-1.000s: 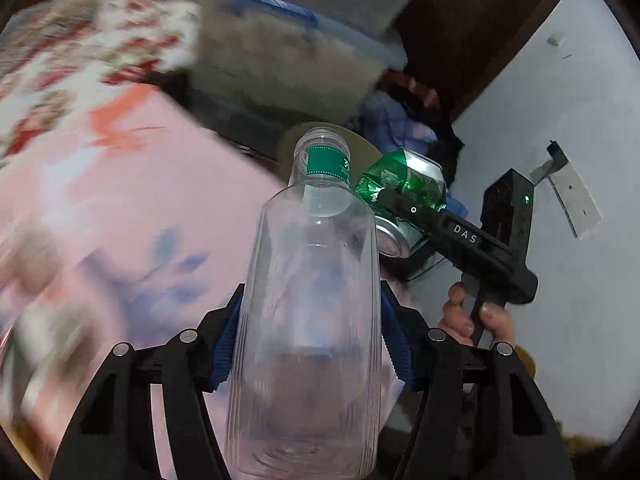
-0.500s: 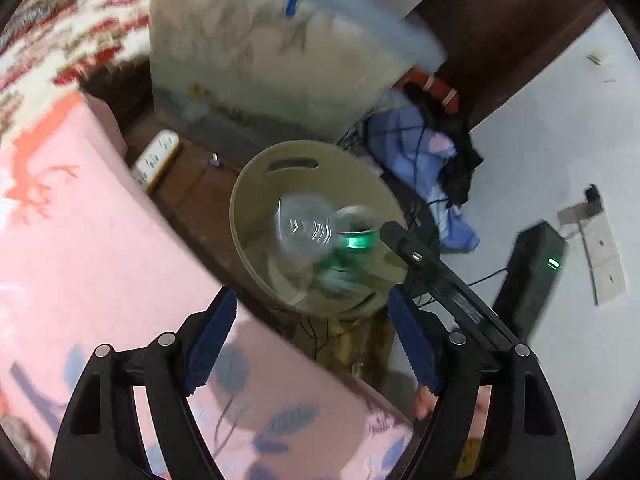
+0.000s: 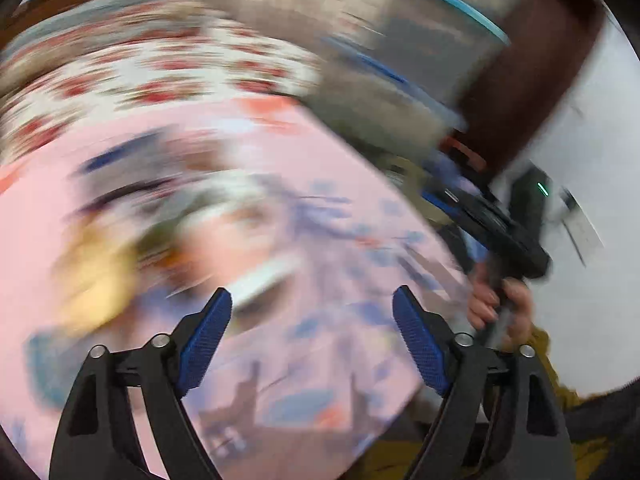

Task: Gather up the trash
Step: 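Grasp the orange peel with the right gripper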

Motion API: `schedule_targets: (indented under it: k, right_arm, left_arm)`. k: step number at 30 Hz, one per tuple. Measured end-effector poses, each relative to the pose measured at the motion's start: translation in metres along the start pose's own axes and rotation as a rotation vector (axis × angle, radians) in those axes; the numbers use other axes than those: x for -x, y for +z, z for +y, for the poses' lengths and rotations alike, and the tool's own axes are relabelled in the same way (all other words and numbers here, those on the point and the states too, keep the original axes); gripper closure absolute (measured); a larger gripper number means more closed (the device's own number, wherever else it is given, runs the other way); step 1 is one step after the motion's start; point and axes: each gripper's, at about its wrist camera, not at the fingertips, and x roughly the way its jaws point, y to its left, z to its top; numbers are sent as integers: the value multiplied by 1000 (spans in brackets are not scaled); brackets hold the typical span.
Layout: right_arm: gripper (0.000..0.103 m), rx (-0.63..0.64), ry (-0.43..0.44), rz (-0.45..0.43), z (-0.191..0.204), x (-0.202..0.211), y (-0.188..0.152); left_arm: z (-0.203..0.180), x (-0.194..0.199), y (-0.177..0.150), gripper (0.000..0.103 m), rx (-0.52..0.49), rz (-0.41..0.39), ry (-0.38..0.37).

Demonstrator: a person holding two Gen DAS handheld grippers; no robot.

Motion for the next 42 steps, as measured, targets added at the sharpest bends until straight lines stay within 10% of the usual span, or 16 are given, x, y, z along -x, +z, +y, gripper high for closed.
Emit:
schedule_targets:
  k: [4,14,21,23,25,36,42]
  right_arm:
    - [61,7,145,140,63,-47,-36]
    - [55,57,216,400,180,-151,-92]
    - [52,-105,136,426,178,-204,-99]
    - [84,-129,146,435,177,-214,-103]
    - [89,-138,168,415,178,-211,-105]
    - [91,74,47,139,186,-116,-118]
    - [91,99,57,242,179,-118,-131]
  left_arm:
    - [80,44,-28,19,191,-67,216]
    - [151,68,-75,15,364,-105,260]
    - [173,71,-84,15,351,-113,207]
    - [175,66,-80,15,338,-109,193]
    - [177,59,-77,14,332,-85,190]
    - [156,44,-81,9,290,-58,211]
    - [129,14,-79,9,229,41,261]
